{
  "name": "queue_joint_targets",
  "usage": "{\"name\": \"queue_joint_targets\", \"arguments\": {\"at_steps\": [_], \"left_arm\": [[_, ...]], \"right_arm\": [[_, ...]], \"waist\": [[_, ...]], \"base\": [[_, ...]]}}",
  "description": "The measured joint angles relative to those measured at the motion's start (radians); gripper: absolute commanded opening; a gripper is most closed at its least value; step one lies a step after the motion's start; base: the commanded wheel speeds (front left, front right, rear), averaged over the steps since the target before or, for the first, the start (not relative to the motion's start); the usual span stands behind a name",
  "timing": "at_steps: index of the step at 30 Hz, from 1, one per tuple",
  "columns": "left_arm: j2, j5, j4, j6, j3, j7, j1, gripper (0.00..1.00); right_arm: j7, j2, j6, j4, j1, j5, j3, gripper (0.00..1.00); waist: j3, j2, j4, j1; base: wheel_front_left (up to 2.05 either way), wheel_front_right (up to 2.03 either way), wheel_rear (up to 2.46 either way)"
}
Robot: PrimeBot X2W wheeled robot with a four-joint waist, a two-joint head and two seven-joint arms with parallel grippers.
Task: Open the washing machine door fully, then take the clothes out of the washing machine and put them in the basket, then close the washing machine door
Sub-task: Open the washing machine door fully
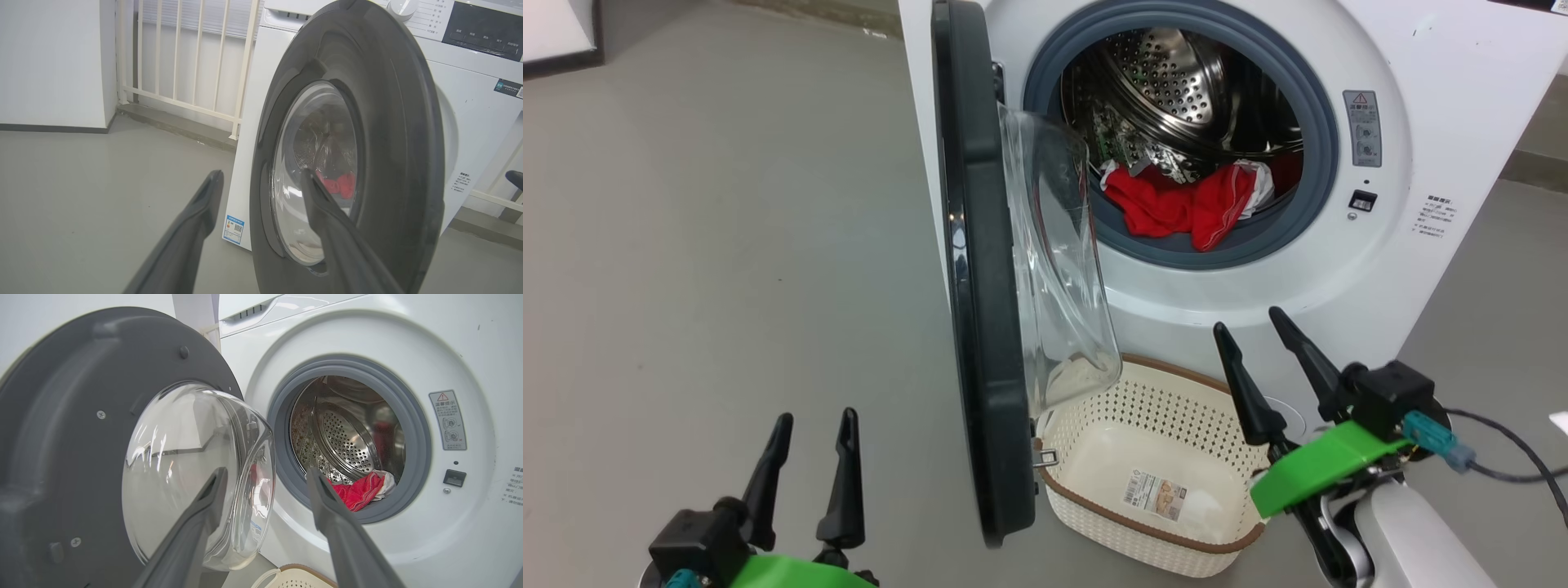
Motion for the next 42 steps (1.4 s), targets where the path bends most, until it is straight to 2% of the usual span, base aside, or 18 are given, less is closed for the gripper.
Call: {"name": "queue_joint_targets", "arguments": {"at_steps": [3,8,35,36,37,42], "left_arm": [[0.000,0.000,0.006,0.000,-0.002,-0.007,0.000,1.00],[0.000,0.000,0.009,0.000,-0.002,-0.009,0.000,1.00],[0.013,0.000,0.014,0.018,-0.026,-0.014,0.000,1.00],[0.014,0.000,0.014,0.018,-0.028,-0.011,0.000,0.25],[0.014,0.000,0.014,0.018,-0.030,-0.008,0.000,0.00],[0.014,0.000,0.011,0.017,-0.039,-0.007,-0.001,0.00]], "right_arm": [[-0.002,0.002,0.000,-0.073,0.069,-0.003,-0.017,1.00],[-0.002,0.004,0.000,-0.112,0.143,-0.021,-0.023,1.00],[-0.002,0.005,0.000,-0.127,0.173,-0.046,-0.026,1.00],[-0.002,0.005,0.000,-0.126,0.173,-0.046,-0.026,1.00],[-0.002,0.005,0.000,-0.126,0.173,-0.046,-0.026,1.00],[-0.002,0.005,0.000,-0.122,0.173,-0.045,-0.026,1.00]], "waist": [[-0.001,0.0000,0.002,0.0000],[-0.001,0.0000,0.005,0.0000],[0.007,0.0000,-0.011,0.0000],[0.008,0.0000,-0.012,0.0000],[0.009,0.0000,-0.013,0.0000],[0.012,0.0000,-0.018,0.0000]], "base": [[0.00,0.00,0.00],[0.00,0.00,0.00],[0.00,0.00,0.00],[0.00,0.00,0.00],[0.00,0.00,0.00],[0.00,0.00,0.00]]}}
